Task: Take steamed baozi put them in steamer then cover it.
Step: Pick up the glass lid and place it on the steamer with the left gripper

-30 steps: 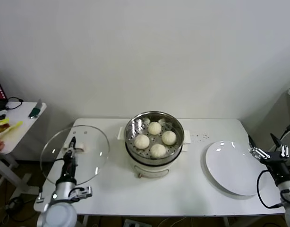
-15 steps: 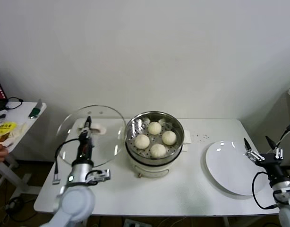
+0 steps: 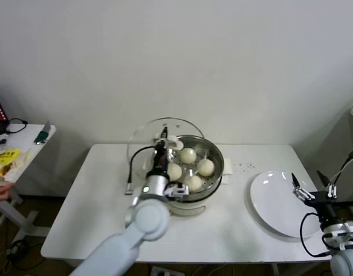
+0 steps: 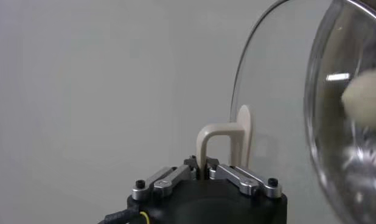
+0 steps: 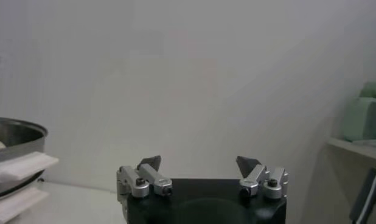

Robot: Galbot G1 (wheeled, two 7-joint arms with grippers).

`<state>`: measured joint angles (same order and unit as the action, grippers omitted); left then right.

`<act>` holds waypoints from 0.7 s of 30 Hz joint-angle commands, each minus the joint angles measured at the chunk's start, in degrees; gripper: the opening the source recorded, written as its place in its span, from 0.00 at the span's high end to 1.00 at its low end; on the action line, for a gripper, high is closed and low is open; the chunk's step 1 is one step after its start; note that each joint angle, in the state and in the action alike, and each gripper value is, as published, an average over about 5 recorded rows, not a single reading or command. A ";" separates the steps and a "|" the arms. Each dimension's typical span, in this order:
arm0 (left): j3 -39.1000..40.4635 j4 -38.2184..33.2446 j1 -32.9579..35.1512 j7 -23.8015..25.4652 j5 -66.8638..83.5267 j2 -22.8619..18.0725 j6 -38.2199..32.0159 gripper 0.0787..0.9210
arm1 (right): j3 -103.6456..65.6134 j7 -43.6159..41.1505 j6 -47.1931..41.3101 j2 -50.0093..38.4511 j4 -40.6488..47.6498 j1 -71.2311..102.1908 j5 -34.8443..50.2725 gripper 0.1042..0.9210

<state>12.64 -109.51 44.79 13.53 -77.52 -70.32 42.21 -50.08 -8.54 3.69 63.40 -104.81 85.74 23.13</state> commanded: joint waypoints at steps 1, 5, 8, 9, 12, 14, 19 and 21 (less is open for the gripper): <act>8.22 13.25 -6.57 4.24 -5.31 -15.40 2.79 0.91 | 0.79 -0.04 0.21 1.30 1.03 -0.57 -1.89 0.12; 6.72 16.41 -5.39 4.25 -6.59 -17.38 2.79 0.91 | 1.05 -0.06 0.40 1.58 1.41 -0.86 -2.37 0.12; 6.07 18.05 -5.23 4.31 -6.84 -17.17 2.79 0.91 | 1.08 -0.11 0.51 1.61 1.58 -0.96 -2.47 0.12; 5.81 18.47 -5.20 4.36 -6.85 -16.98 2.79 0.91 | 1.07 -0.13 0.54 1.60 1.63 -0.98 -2.46 0.12; 4.81 19.31 -4.91 4.56 -6.83 -16.50 2.79 0.91 | 1.04 -0.20 0.62 1.57 1.74 -1.06 -2.47 0.12; 4.09 19.62 -4.66 4.75 -6.80 -16.15 2.79 0.91 | 1.06 -0.24 0.64 1.54 1.77 -1.13 -2.49 0.12; 2.86 19.12 -4.05 4.85 -6.60 -15.09 2.79 0.91 | 1.35 -0.25 0.61 1.41 1.86 -1.57 -2.58 0.12; 2.62 18.92 -3.85 4.78 -6.61 -14.90 2.79 0.91 | 1.56 -0.25 0.59 1.36 1.90 -1.78 -2.63 0.12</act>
<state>16.04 -93.49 41.20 17.75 -83.26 -83.63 42.20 -48.87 -8.77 4.27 64.67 -103.09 84.29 20.84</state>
